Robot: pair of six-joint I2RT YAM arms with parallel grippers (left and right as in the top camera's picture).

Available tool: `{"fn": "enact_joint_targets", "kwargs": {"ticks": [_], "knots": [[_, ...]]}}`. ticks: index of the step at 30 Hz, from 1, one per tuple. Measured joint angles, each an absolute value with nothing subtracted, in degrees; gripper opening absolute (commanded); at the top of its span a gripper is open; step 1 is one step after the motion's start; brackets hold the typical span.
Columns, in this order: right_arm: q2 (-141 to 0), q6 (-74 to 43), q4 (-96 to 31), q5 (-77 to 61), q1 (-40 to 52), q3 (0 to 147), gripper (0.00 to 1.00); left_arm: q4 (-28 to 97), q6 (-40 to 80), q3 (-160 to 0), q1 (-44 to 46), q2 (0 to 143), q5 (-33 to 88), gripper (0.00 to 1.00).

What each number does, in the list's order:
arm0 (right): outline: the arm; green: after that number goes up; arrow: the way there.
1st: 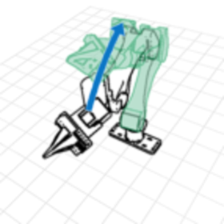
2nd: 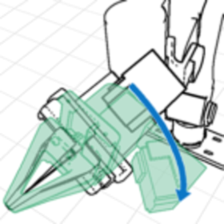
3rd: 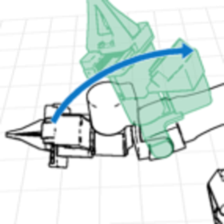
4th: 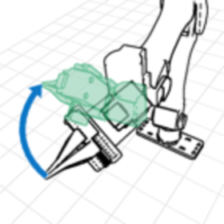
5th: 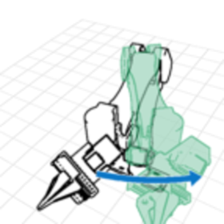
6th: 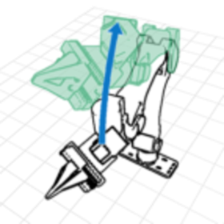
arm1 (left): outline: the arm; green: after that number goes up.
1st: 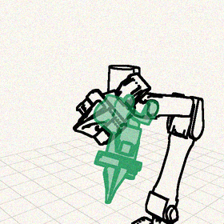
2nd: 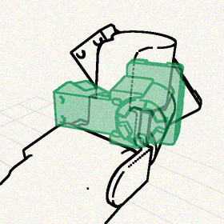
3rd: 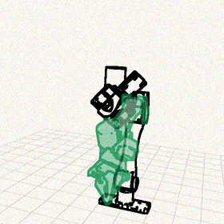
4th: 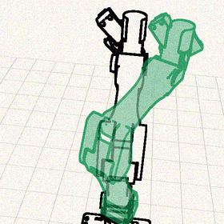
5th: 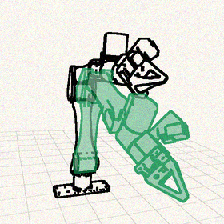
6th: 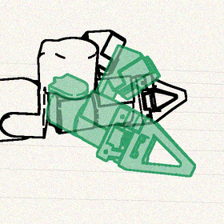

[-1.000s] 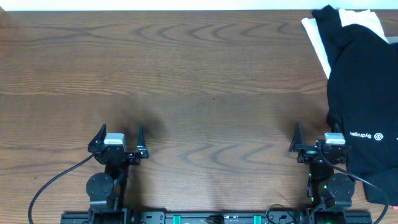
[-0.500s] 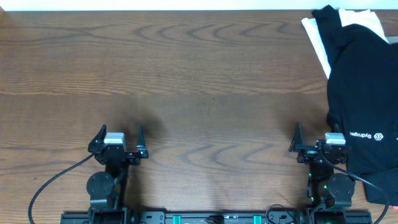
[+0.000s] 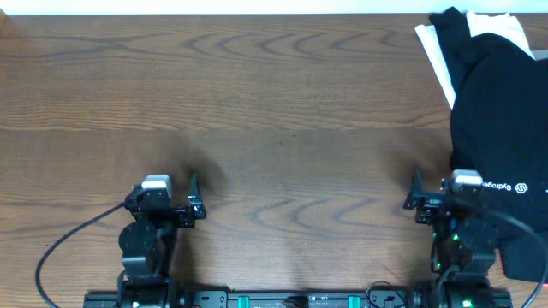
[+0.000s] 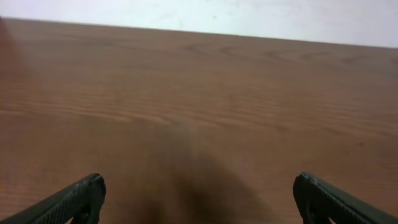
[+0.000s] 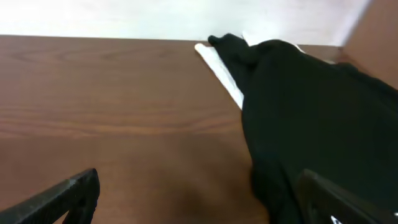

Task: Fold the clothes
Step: 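Move the right gripper into the clothes pile and grasp the black polo shirt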

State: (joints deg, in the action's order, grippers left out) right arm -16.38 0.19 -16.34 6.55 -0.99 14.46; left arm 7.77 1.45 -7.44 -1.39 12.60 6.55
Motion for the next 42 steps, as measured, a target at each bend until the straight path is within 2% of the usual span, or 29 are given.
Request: {"fn": "enact_joint_targets", "kwargs": {"ticks": [5,16,23,29,42], "knots": [[-27.29,-1.45,-26.52,6.52,-0.99,26.74,0.99,14.35,3.25,-17.96,-1.39,18.59,8.23,0.98],[-48.64,-2.39,-48.9,5.08,-0.99,51.42,0.99,38.41,4.32,-43.81,-1.39,38.06,11.0,0.98],[-51.53,-2.57,-50.94,2.57,-0.99,53.28,0.99,42.15,4.58,-49.34,-1.39,42.68,19.4,0.98],[-54.72,-7.46,-53.15,7.53,-0.99,53.43,0.99,42.24,4.71,-49.34,-1.39,42.68,22.09,0.98],[-74.96,-14.63,-53.39,17.91,-0.99,53.47,0.96,42.65,4.71,-49.36,-1.39,49.04,22.57,0.98]]}}
